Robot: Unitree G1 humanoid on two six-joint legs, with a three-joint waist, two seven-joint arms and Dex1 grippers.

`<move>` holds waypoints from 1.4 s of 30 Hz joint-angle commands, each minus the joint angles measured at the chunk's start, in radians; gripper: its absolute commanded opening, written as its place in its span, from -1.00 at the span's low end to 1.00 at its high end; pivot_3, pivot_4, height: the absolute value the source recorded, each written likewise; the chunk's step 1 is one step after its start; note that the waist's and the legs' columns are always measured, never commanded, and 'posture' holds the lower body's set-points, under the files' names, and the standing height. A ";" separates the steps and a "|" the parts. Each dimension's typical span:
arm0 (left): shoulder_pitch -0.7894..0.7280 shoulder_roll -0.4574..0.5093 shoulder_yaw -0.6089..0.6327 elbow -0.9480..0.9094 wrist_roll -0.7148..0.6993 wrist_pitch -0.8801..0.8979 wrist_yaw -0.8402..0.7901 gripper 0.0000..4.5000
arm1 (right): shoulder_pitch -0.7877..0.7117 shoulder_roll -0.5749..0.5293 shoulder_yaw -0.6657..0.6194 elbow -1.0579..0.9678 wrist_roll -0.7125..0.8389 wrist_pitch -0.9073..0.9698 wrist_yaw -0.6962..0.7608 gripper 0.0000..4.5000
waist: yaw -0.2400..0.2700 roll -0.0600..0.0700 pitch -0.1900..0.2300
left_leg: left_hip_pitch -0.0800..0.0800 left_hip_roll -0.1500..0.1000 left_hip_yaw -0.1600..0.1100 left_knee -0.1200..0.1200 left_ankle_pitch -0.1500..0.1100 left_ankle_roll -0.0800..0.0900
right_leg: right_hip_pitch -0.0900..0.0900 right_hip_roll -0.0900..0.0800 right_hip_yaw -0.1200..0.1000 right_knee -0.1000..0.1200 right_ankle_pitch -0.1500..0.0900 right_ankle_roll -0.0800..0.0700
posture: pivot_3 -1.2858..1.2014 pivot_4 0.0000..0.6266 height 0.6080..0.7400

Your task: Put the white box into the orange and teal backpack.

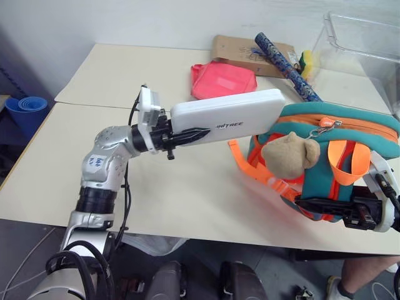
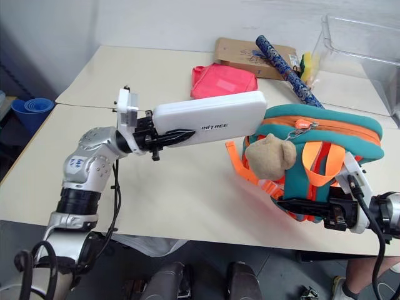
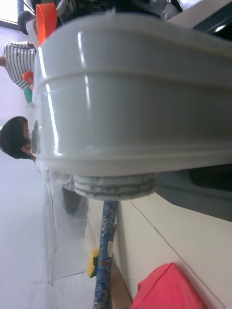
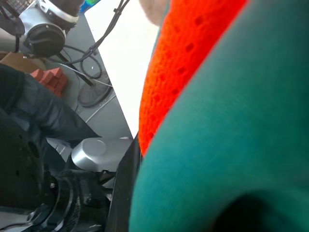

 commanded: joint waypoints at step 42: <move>-0.587 -0.569 -0.191 0.838 0.422 -0.290 0.115 -0.45 | 0.143 0.117 -0.127 -0.093 -0.017 -0.053 -0.072 -0.99 | 0.019 -0.004 0.002 | -0.016 -0.001 -0.007 0.015 -0.005 0.009 | -0.003 -0.002 -0.011 -0.005 0.005 0.009 | 0.03 -0.52 1.00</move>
